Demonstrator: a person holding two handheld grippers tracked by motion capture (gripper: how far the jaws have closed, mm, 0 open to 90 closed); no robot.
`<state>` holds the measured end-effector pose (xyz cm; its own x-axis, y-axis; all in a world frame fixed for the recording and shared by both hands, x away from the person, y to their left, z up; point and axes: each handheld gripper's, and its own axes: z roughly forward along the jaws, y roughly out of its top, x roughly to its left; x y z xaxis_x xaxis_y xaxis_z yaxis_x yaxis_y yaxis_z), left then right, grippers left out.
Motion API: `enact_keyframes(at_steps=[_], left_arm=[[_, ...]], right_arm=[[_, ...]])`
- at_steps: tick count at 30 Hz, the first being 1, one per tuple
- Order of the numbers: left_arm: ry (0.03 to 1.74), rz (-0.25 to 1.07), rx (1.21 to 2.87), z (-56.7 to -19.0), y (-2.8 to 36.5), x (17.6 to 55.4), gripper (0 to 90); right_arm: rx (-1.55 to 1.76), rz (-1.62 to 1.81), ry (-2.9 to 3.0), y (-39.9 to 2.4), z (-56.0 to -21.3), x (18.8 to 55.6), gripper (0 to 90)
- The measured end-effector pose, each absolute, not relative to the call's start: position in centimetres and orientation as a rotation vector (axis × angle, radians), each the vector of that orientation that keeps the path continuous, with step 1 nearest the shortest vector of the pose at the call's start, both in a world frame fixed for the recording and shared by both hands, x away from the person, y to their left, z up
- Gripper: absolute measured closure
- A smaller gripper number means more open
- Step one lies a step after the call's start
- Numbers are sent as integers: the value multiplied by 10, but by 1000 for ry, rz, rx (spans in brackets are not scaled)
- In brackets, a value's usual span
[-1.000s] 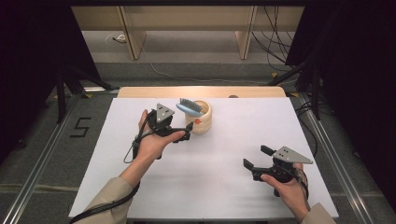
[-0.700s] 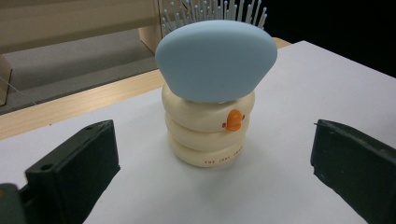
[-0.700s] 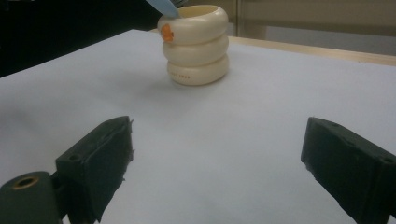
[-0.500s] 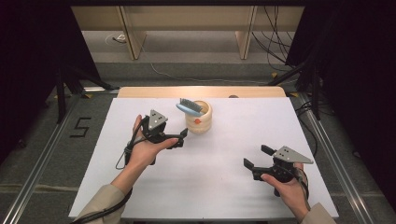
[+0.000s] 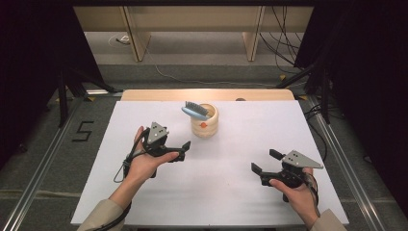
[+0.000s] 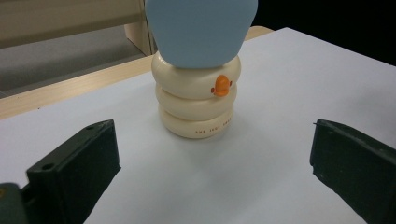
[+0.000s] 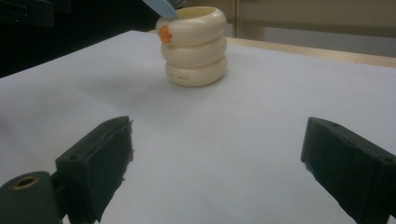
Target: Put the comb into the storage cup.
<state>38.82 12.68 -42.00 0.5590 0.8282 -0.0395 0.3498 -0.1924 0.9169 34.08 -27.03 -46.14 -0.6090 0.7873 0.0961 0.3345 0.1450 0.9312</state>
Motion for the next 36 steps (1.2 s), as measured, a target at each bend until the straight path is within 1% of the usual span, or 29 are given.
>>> enact_keyframes(at_steps=[18,36], left_arm=[[973,584,1787,-440,142,373,13],[953,558,1788,-449,152,365,13]], right_arm=[[1071,1463,2010,-271,-461,341,98],[1066,1468,2010,-272,-460,341,99]])
